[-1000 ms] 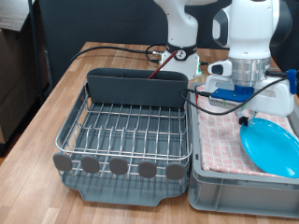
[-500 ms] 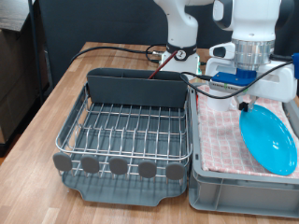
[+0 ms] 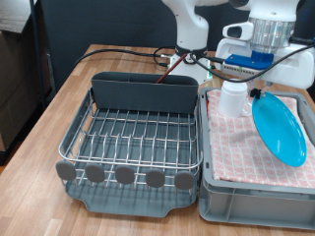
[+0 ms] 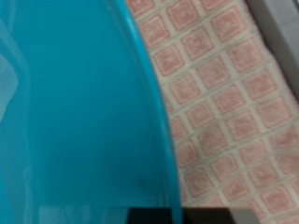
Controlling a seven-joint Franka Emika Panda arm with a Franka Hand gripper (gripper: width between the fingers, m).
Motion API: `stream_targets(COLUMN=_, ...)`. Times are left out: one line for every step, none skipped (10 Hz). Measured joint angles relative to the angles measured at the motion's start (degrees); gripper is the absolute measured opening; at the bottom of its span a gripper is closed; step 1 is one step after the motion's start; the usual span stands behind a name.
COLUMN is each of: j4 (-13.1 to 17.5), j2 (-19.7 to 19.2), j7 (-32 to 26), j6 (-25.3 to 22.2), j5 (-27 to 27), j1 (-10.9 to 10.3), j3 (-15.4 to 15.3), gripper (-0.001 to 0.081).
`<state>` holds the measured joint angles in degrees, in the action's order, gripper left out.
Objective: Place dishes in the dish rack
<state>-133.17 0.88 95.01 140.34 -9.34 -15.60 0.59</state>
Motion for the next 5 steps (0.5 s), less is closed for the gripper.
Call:
stream_targets(j4=1.0, j2=1.2, j7=0.0, j6=-3.4, j5=-1.3, j1=0.0, j3=-0.3, gripper=0.0019)
stream_targets(j4=2.2, j2=2.3, j7=-0.3, j6=-6.8, j5=-2.2, j1=0.0, j3=-0.7, gripper=0.0019)
stream_targets(j4=3.6, j2=2.9, j7=-1.4, j6=-9.5, j5=-2.2, j1=0.0, j3=-1.0, gripper=0.0019)
stream_targets(j4=4.4, j2=3.1, j7=-2.5, j6=-11.4, j5=-2.2, j1=0.0, j3=-1.1, gripper=0.0019)
stream_targets(j4=4.4, j2=3.0, j7=-2.4, j6=-11.2, j5=-2.1, j1=0.0, j3=-1.1, gripper=0.0019)
